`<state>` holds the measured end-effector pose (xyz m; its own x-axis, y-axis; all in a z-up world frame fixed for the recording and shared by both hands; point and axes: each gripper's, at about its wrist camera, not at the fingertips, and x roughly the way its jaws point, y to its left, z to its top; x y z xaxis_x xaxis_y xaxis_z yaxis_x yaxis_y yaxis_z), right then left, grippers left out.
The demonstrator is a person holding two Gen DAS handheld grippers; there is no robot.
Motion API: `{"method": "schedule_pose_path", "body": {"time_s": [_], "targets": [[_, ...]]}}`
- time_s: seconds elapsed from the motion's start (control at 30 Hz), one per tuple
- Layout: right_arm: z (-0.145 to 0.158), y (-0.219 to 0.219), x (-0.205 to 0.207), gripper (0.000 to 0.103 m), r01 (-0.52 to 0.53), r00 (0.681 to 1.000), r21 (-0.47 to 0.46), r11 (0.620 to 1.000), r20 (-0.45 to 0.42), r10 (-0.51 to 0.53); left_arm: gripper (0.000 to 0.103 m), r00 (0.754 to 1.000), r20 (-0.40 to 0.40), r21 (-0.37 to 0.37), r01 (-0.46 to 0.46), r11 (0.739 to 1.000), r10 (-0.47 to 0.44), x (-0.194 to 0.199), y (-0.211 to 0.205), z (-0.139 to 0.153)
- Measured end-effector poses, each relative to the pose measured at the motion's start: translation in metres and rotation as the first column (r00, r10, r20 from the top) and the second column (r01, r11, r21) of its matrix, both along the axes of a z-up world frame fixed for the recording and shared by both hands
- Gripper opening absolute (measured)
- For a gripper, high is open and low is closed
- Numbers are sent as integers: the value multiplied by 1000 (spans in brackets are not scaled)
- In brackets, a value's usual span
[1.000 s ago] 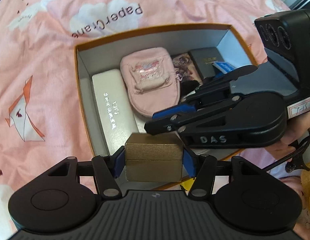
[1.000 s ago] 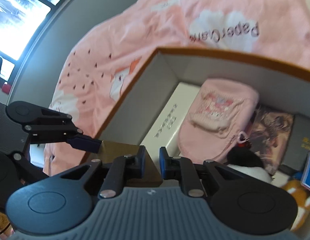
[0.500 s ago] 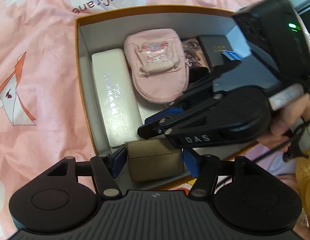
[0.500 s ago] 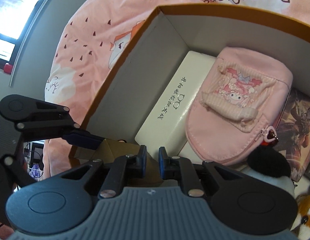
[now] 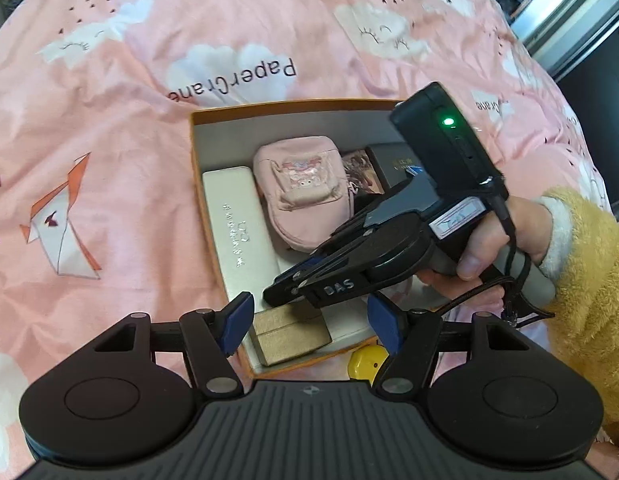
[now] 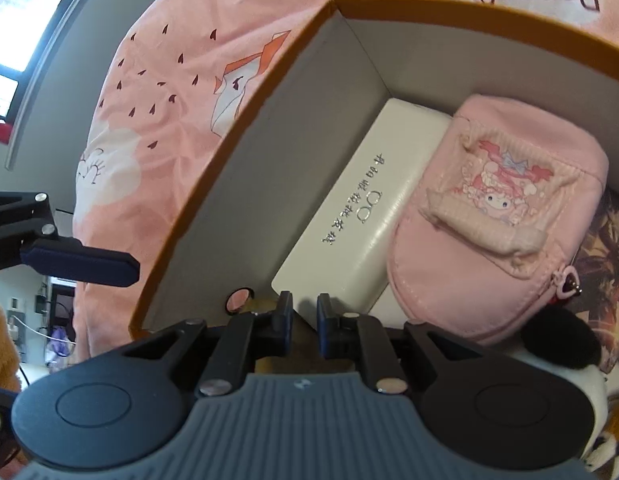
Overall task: Organize objects
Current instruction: 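Lower the gold square box into the orange box and open the left gripper, then withdraw both grippers from the orange box toward the remaining items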
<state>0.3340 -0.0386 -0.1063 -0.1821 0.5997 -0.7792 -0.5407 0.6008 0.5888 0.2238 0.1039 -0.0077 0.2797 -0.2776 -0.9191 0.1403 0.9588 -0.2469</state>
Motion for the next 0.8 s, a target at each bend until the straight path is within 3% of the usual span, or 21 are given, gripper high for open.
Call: {"method": "schedule_pose_path", "body": {"time_s": [0.2,0.33,0.47,0.8], "targets": [[19,-18,-4,17,42,994,-71,997,104,-34,71,992,120,26,-51,998,47,-19,14,9],[26,-28,-12,17,36,987,-166,985,161,-9,69,978,167,41,-131,991,123,-31,25,8],[25,-24,-29,17,-18,980,-207,978,189,58,66,944,272,86,-218,972,188,-50,24,7],[28,-7,-43,10,-23,979,-158,987,196,54,66,862,382,28,-371,928,333,-103,15,-9]]}}
